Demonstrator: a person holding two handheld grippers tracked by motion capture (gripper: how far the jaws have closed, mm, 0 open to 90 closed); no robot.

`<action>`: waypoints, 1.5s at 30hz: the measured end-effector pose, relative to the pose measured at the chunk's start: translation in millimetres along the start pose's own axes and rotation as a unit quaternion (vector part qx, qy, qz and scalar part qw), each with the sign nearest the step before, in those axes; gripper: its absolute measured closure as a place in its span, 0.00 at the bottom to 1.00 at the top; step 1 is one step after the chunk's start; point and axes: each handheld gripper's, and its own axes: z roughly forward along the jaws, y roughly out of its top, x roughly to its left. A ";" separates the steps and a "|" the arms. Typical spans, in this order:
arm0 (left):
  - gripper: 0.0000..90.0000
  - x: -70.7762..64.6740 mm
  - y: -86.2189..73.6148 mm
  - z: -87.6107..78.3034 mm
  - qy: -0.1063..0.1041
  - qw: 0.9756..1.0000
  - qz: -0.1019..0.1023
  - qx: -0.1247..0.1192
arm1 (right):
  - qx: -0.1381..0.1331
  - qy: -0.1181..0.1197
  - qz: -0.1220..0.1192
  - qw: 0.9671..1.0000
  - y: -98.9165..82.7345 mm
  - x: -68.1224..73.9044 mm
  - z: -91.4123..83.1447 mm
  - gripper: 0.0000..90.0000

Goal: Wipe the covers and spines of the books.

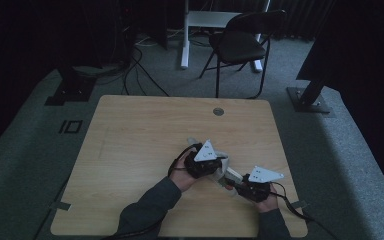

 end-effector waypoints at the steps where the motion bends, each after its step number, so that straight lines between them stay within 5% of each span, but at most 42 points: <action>1: 0.96 0.0 -0.1 -0.1 0.000 1.000 0.000 0.000 | -0.001 0.001 0.000 1.000 0.0 0.0 0.1 0.85; 9: 0.96 -1.1 -1.1 -1.4 0.000 1.000 0.000 -0.002 | -0.004 -0.008 0.013 1.000 -1.3 -2.2 -2.4 0.72; 21: 0.96 -3.2 1.2 0.0 -0.003 1.000 0.003 0.003 | -0.004 -0.002 0.005 1.000 -1.7 -0.2 -2.0 0.86; 45: 0.96 -16.7 7.1 9.5 -0.029 0.999 0.014 0.002 | -0.002 -0.008 -0.006 1.000 -1.8 1.7 -2.0 0.87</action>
